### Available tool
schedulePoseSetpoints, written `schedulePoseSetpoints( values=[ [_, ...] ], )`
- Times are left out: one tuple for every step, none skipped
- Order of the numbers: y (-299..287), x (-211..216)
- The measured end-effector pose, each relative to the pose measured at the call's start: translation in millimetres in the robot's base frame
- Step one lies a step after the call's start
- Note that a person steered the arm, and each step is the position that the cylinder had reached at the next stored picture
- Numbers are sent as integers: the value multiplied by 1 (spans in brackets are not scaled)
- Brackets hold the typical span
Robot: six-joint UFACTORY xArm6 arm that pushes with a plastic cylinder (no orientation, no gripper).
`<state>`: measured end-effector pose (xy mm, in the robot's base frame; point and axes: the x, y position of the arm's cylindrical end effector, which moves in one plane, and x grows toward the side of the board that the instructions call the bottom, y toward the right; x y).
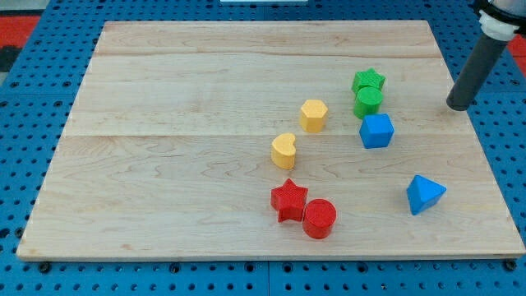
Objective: Move your arm diagonal to the blue triangle
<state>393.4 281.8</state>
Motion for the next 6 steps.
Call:
schedulePoseSetpoints(
  values=[
    [-11,13],
    [20,64],
    [4,102],
    [1,100],
    [1,99],
    [1,99]
  ],
)
